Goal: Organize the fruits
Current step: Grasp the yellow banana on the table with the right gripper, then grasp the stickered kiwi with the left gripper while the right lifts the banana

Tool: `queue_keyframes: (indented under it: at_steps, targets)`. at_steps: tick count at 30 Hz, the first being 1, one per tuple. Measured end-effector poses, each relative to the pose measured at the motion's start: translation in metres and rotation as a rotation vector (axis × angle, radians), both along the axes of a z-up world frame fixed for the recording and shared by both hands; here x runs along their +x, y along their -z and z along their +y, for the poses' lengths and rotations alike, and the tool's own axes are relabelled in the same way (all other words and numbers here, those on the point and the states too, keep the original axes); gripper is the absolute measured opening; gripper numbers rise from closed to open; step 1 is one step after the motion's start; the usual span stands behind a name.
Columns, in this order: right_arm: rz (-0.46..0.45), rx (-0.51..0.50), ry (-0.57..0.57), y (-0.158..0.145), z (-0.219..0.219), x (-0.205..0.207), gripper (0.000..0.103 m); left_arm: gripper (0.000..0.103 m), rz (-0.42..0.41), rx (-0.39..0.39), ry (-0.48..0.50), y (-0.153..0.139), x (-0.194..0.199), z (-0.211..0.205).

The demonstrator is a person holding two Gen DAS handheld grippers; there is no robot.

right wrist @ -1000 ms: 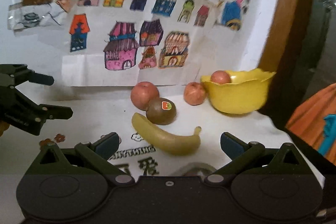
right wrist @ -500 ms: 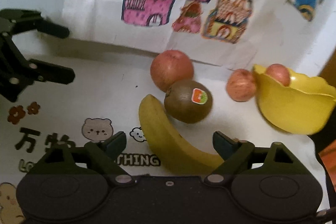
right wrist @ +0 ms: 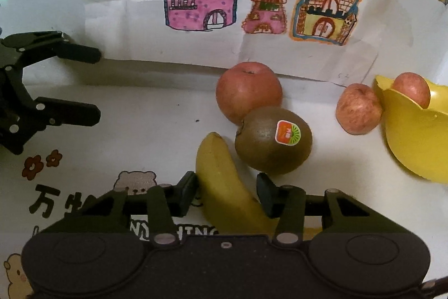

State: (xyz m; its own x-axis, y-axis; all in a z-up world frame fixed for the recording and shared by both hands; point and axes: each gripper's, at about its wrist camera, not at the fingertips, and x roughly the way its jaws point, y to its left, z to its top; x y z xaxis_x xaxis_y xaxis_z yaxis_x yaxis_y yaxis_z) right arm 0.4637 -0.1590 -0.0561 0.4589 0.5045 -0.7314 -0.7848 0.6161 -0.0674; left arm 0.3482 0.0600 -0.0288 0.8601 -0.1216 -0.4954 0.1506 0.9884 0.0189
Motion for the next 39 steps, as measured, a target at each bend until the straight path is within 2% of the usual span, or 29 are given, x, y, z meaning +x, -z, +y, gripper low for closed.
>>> queue_keyframes:
  at_steps: [5,11,13,19,22,25,30,35,39]
  targets:
    - [-0.034,0.019,0.000,-0.006,0.001,-0.014,0.038,0.103,-0.006,-0.010,0.000,-0.001,-0.001,0.000]
    - [-0.083,0.037,-0.038,-0.022,0.005,-0.037,0.034,0.103,-0.015,-0.022,-0.007,-0.004,-0.002,-0.002]
    - [-0.098,0.072,-0.029,-0.029,0.002,-0.043,0.033,0.103,-0.018,-0.021,-0.006,-0.006,-0.004,-0.003]
    - [-0.132,0.259,0.058,-0.056,-0.027,-0.059,0.032,0.103,-0.030,-0.013,0.002,-0.011,-0.006,-0.009]
    - [-0.151,0.312,0.103,-0.068,-0.041,-0.065,0.032,0.103,-0.073,-0.028,0.063,-0.013,-0.002,-0.018]
    - [-0.171,0.354,0.138,-0.079,-0.053,-0.069,0.032,0.103,-0.150,-0.043,0.135,-0.015,0.007,-0.029]
    - [-0.199,0.392,0.198,-0.097,-0.072,-0.074,0.032,0.103,-0.225,0.041,0.274,-0.014,0.032,-0.059]
    - [-0.185,0.413,0.265,-0.115,-0.098,-0.077,0.032,0.101,-0.223,0.143,0.422,-0.005,0.054,-0.089]
    - [-0.177,0.415,0.305,-0.124,-0.118,-0.082,0.032,0.101,-0.185,0.131,0.453,0.003,0.072,-0.100]
